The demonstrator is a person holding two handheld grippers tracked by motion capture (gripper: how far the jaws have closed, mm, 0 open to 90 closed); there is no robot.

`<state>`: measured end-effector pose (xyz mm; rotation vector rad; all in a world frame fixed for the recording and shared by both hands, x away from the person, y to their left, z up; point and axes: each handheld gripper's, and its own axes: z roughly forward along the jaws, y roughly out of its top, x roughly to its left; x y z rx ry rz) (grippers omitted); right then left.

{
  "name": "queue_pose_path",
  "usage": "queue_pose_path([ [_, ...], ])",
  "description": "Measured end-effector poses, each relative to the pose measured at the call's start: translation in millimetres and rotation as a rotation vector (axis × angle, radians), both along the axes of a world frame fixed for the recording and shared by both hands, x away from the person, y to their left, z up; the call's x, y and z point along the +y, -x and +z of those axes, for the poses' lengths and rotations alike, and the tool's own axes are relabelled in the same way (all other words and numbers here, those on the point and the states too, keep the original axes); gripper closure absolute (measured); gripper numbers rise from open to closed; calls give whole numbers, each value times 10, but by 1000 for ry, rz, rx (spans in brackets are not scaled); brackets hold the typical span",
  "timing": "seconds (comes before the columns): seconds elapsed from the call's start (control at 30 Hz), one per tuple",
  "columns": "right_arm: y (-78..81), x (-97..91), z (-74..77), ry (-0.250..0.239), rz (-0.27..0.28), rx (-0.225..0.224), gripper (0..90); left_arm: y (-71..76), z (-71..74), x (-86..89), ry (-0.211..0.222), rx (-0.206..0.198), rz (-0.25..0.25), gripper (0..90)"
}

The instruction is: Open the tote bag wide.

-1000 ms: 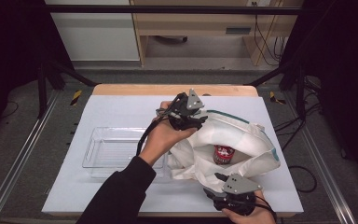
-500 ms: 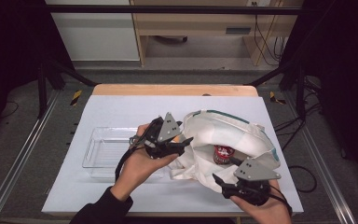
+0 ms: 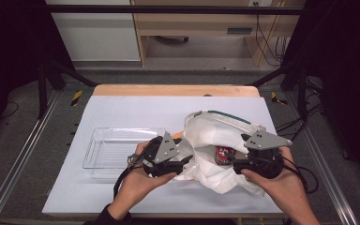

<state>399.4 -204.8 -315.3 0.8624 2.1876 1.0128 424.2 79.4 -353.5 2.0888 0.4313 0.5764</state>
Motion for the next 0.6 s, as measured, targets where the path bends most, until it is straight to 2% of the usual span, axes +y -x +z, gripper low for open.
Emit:
queue_pose_path([
  [0.1, -23, -29, 17, 7, 0, -1, 271, 17, -25, -12, -10, -7, -1, 395],
  [0.23, -78, -90, 50, 18, -3, -4, 286, 36, -91, -14, -4, -2, 0, 394],
  [0.33, -149, -136, 92, 18, 1, 13, 309, 30, -141, -21, -20, 1, 4, 392],
  [0.43, -290, -181, 166, 42, 5, 25, 323, 29, -171, -31, -12, 4, 13, 390],
  [0.47, -290, -181, 166, 42, 5, 25, 323, 38, -184, -36, -15, 4, 12, 390],
  [0.5, -376, -213, 200, 52, 13, 33, 314, 70, -214, -45, -17, 4, 17, 387],
  [0.6, -430, -245, 230, 57, 16, 32, 304, 109, -243, -57, -25, 0, 11, 385],
])
